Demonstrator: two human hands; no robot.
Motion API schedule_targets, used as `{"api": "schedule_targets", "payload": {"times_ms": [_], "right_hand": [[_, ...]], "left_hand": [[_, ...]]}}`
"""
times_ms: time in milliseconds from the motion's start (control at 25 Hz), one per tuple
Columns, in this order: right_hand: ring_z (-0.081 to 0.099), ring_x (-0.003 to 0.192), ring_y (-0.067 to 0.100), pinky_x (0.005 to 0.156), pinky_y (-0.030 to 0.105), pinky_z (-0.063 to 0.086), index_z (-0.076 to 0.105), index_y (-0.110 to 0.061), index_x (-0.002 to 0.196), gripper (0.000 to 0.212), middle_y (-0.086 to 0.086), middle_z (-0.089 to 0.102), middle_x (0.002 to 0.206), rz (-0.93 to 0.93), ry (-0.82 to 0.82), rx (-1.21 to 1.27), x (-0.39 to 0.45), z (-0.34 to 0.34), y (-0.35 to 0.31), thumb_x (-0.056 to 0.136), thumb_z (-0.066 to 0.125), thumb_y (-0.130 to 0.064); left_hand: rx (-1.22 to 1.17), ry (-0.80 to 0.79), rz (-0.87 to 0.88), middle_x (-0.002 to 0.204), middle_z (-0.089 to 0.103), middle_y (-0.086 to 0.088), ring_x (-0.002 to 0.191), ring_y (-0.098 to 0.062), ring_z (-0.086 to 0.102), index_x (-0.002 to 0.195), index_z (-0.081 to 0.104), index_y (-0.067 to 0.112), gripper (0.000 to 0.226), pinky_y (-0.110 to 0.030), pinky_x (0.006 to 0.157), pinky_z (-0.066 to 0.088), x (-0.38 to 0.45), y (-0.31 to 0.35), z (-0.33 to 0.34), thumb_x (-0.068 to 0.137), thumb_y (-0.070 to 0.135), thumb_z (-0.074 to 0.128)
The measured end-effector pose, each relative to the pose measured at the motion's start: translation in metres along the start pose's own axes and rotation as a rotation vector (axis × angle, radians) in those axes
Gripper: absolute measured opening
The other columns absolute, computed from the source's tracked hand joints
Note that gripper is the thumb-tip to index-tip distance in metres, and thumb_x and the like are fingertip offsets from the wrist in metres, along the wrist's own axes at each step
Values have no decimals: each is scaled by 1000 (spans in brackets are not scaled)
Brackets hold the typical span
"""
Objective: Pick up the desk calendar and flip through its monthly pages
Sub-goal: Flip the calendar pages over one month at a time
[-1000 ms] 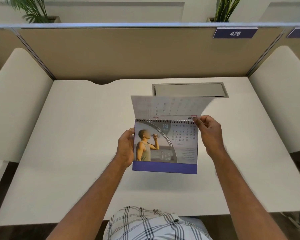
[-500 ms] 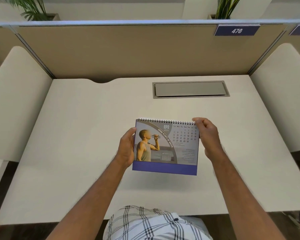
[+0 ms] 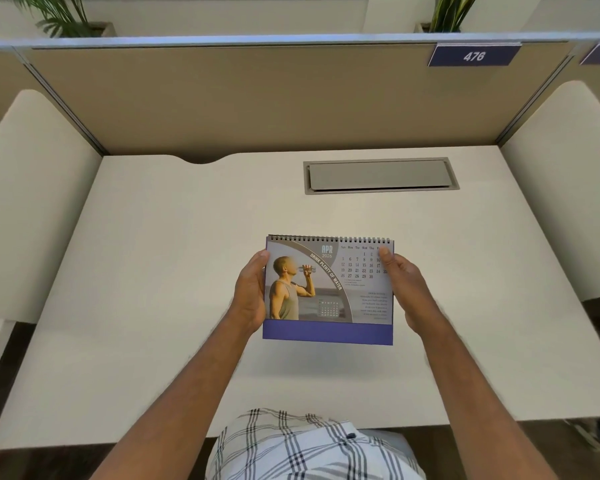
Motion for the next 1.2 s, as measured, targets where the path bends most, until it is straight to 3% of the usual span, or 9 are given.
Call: {"api": "schedule_targets", "payload": {"times_ms": [80, 240, 320, 560, 720, 880, 1040, 1120, 1200], "right_hand": [[71, 92, 12, 70, 19, 54, 64, -11, 115, 37, -1, 74, 108, -41, 137, 23, -2, 2, 6, 100, 59, -44], [64, 108, 9, 80, 26, 54, 59, -26, 122, 22, -7, 62, 123, -205, 411, -76, -19, 2, 16, 100, 56, -27], [61, 106, 6, 80, 24, 53, 58, -27, 133, 34, -8, 53, 128, -262, 407, -183, -29, 5, 26, 100, 53, -18], [52, 126, 16, 91, 41, 58, 47, -22, 152, 56, -7, 43, 133, -257, 345, -403, -44, 18, 47, 97, 55, -20], [55, 123, 17, 91, 42, 59, 58, -25, 139, 45, -10, 48, 130, -297, 371, -385, -47, 17, 41, 95, 57, -17], [58, 117, 14, 76, 25, 56, 57, -29, 134, 41, -8, 51, 129, -229, 364, -256, -48, 16, 36, 96, 57, -14], [54, 117, 18, 91, 38, 53, 61, -32, 135, 43, -8, 56, 127, -252, 371, -363, -49, 10, 34, 94, 59, -17], [55, 117, 18, 88, 36, 53, 61, -31, 134, 43, -6, 56, 127, -222, 351, -353, -47, 9, 37, 94, 59, -18], [58, 113, 17, 83, 31, 54, 62, -34, 128, 38, -5, 59, 125, -180, 340, -231, -46, 9, 35, 94, 60, -18]], "left_hand": [[10, 16, -10, 128, 67, -24, 99, -32, 70, 140, 61, 4, 51, -42, 86, 61, -1, 0, 2, 105, 39, 47], [-7, 33, 4, 107, 77, -12, 90, -26, 73, 124, 70, 9, 39, -35, 75, 64, 0, 3, 3, 107, 36, 46], [-15, 37, 5, 100, 80, -7, 86, -23, 75, 116, 72, 14, 35, -34, 71, 65, 0, 3, 3, 107, 35, 45], [-33, 46, -5, 94, 82, -4, 82, -20, 77, 113, 72, 18, 35, -35, 66, 65, -1, -1, 4, 108, 37, 43], [-46, 52, 0, 99, 81, -5, 89, -23, 74, 114, 72, 19, 35, -37, 68, 65, -2, -2, 2, 108, 37, 43], [-38, 33, 20, 101, 80, -6, 88, -22, 74, 115, 72, 18, 34, -38, 72, 65, -5, 0, 4, 108, 37, 44], [-23, 37, 43, 109, 77, -10, 97, -26, 71, 119, 71, 17, 35, -42, 82, 62, -5, 0, 2, 107, 37, 45], [-17, 36, 48, 120, 73, -15, 106, -30, 67, 123, 69, 15, 36, -46, 93, 58, -4, -2, 0, 107, 37, 45], [-14, 43, 40, 124, 71, -17, 108, -31, 67, 126, 69, 15, 38, -47, 93, 58, -3, -3, 0, 107, 38, 46]]}}
Point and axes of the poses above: each hand's wrist, its own x-axis towards the middle knuckle, its own z-axis out of the palm, y = z × x, the point moved 2 cm from there along x, towards the middle knuckle
